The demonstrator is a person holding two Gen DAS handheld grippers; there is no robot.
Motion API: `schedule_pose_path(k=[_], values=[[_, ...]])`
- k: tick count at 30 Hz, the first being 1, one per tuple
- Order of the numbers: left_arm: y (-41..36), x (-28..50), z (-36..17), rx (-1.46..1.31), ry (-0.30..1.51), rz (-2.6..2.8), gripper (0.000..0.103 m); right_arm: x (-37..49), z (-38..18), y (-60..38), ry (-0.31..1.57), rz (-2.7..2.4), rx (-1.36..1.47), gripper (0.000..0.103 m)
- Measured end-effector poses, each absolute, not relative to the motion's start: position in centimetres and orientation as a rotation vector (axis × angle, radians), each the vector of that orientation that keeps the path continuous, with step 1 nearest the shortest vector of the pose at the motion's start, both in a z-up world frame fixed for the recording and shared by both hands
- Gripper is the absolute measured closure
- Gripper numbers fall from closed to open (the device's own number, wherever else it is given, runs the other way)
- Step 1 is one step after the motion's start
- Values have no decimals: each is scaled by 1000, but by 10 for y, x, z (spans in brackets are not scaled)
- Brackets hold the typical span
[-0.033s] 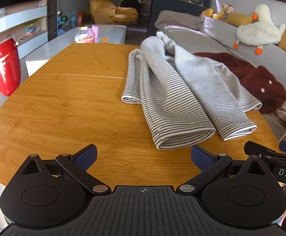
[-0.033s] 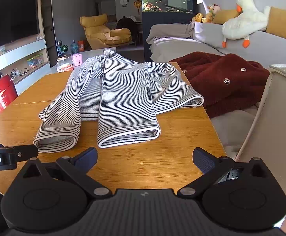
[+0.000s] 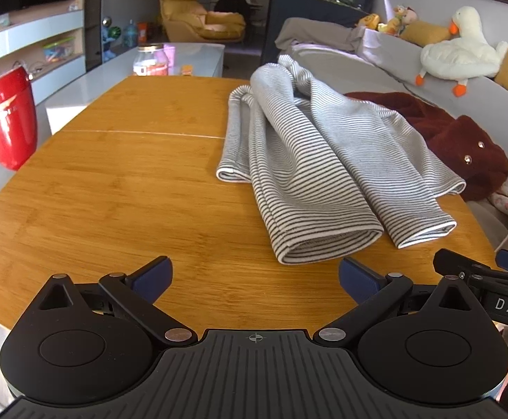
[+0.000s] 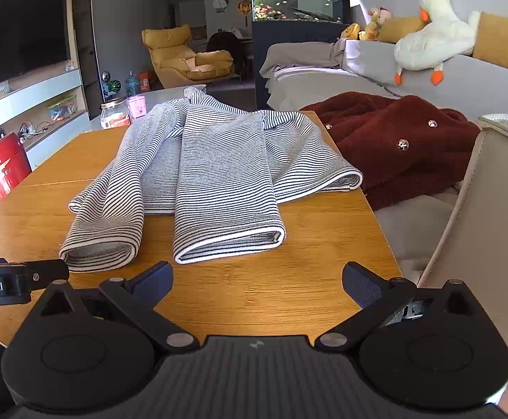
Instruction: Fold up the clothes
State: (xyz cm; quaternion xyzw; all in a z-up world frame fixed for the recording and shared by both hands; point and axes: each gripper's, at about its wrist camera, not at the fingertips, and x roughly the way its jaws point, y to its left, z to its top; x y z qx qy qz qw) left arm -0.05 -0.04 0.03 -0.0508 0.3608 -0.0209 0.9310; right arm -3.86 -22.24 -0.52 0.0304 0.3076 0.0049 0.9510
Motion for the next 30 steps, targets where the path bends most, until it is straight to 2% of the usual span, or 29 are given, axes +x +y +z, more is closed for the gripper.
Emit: schedule_pose_path(k=[6,30], values=[[-15,-2,0,-28,708,-39,0,-37,-6,-224,658,21,85,0],[-11,-4,3,-50,727,-74,0,-38,-8,-219,646,28,64,0]])
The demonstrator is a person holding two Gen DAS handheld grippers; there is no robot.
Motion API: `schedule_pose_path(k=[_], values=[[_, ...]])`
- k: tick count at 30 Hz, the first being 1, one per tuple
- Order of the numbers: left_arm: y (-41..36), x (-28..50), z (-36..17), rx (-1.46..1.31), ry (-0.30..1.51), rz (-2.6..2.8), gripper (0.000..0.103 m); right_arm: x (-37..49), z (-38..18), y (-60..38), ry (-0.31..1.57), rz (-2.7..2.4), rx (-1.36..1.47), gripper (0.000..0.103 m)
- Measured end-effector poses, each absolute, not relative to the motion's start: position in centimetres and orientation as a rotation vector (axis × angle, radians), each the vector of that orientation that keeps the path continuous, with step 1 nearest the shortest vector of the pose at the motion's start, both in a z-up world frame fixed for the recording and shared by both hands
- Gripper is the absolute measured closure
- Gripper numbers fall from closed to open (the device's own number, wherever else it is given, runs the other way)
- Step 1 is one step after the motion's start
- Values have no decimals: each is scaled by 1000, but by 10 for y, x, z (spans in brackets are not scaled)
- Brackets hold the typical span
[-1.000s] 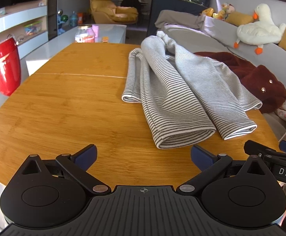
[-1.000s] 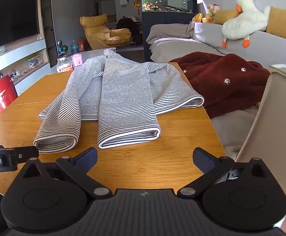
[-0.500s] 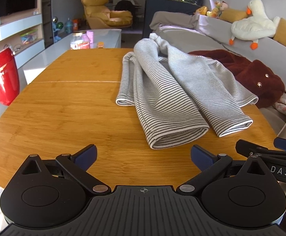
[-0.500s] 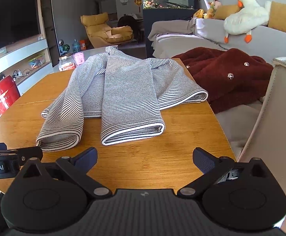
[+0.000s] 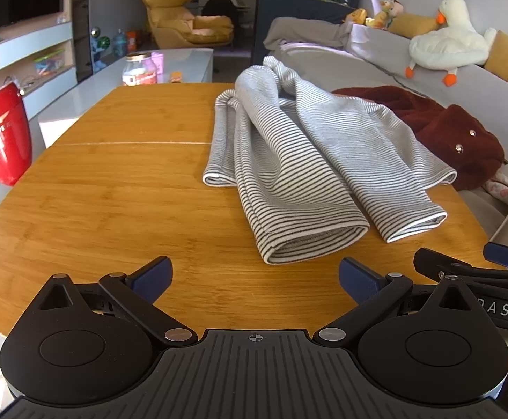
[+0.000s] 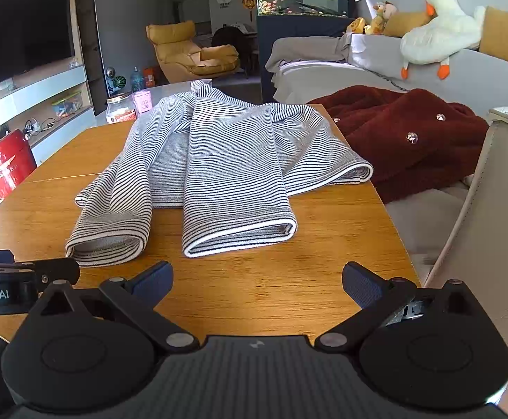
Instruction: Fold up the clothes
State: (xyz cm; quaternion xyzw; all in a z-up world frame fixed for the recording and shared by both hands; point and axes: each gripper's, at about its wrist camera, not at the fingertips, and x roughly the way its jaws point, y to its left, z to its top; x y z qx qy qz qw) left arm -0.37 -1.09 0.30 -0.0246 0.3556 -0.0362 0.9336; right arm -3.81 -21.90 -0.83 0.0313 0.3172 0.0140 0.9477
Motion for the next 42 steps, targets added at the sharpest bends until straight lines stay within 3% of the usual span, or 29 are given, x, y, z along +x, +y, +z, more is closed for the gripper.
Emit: schedule_pose_path(k=[42], values=[[-14,-6,4,-45,731,-88,0,-39,-11,-220,653,25,62,0]])
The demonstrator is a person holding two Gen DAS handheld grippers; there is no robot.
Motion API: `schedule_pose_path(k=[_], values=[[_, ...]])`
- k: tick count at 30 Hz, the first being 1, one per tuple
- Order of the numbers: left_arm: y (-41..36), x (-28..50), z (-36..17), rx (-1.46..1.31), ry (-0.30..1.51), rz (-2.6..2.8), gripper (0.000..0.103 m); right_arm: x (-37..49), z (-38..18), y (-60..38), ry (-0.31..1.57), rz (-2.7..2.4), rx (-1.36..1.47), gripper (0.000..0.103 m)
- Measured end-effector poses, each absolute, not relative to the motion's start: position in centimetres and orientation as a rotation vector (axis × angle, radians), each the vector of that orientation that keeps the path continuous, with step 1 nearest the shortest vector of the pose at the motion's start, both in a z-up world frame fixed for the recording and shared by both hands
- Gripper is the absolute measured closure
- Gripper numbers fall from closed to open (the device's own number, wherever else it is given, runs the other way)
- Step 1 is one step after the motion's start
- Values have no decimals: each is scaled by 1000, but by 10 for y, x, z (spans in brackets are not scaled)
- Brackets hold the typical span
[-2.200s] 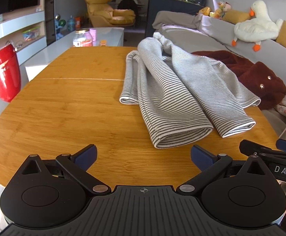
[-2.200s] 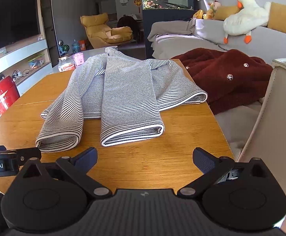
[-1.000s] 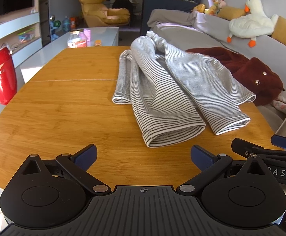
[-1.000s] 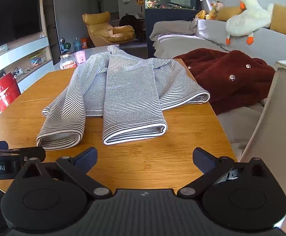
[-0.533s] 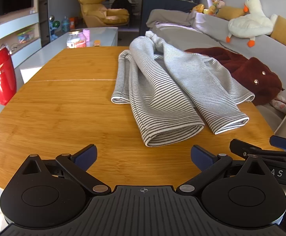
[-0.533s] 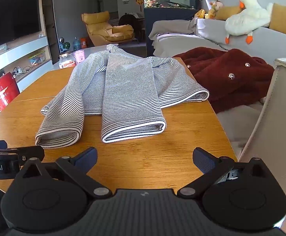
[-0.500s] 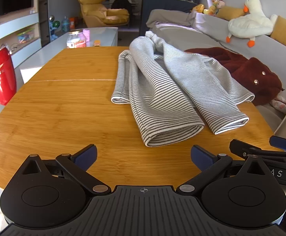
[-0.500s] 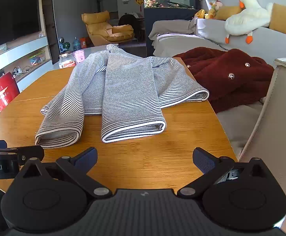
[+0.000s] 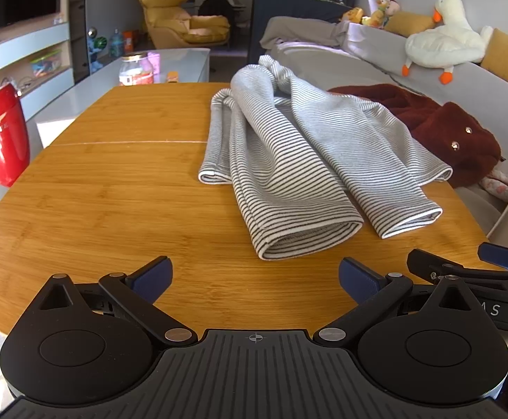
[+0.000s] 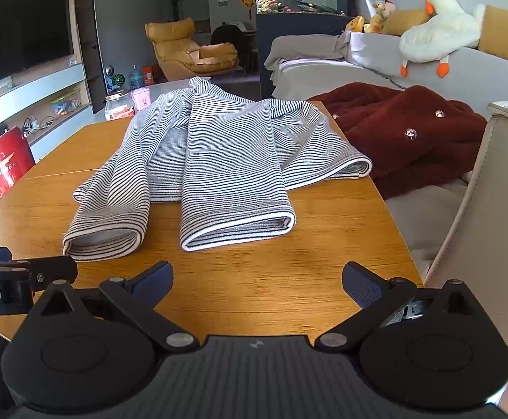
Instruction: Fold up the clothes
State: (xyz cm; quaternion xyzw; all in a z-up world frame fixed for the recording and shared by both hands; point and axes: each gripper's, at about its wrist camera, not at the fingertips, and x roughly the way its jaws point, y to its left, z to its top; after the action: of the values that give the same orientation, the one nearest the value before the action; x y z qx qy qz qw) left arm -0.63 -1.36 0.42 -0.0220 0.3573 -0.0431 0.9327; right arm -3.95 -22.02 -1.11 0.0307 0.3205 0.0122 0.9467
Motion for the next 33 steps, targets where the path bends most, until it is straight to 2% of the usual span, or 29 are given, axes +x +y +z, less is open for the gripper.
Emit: schedule_pose_path(k=[18,23,27,33], values=[[-10,3,13,-36,713,-125,0,-36,-11,-220,647,36,39,0],[0,34,33,-63,662,-177,0,-18,8,-228,578,16,-7,0],[3,72,41,-80,644,-260,0,15,23,-243,501,21,79,0],[-2,132,32,-44,724,-243,0,86,14,-248,617,200,249,0]])
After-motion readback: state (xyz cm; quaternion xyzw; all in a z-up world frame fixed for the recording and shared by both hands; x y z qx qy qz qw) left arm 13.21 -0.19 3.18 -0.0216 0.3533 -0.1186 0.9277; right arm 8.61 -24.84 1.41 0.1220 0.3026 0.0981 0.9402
